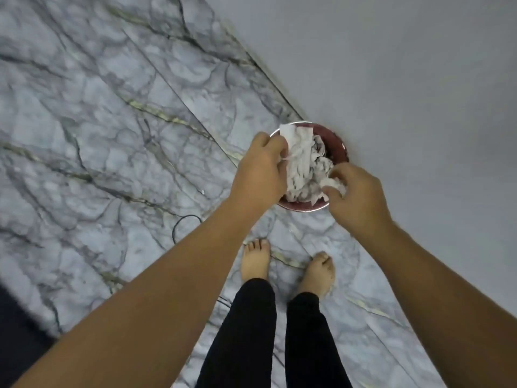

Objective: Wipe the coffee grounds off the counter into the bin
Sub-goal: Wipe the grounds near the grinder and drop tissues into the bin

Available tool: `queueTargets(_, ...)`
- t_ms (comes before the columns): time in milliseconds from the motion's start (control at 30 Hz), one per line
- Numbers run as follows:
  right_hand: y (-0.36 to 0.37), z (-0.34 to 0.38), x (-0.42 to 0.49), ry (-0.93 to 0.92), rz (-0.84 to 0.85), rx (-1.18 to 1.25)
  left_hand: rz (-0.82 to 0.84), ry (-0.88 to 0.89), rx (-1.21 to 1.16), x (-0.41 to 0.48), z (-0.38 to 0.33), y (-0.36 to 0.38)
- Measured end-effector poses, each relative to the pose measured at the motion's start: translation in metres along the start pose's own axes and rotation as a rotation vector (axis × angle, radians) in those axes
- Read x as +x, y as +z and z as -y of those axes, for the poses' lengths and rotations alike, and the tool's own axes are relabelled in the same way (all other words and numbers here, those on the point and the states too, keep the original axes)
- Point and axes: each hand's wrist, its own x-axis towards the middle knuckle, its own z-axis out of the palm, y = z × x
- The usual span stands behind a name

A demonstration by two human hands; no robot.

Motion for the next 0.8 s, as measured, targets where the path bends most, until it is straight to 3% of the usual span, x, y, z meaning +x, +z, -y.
queueTargets(200, 0.105, -0.088, 0.047, -0.046, -0.050, -0.365, 0.111, 0.185, 0.411, 0.022, 0.086, 0.121)
queueTargets(367, 0.111, -0.099, 0.039, -0.106, -0.042, -0.519, 0.241, 0.242, 0.572, 0.018, 0.095, 0.133)
queueTargets(633, -0.004, -0.009, -0.025, 0.107, 0.032, -0.276, 0.201, 0.144, 0.403, -0.022, 0.003, -0.003)
queueTargets(800, -0.122, 0.076, -0.107, 0.066, 0.103, -0.124, 0.270, 0.134, 0.295, -0.071, -0.104, -0.132)
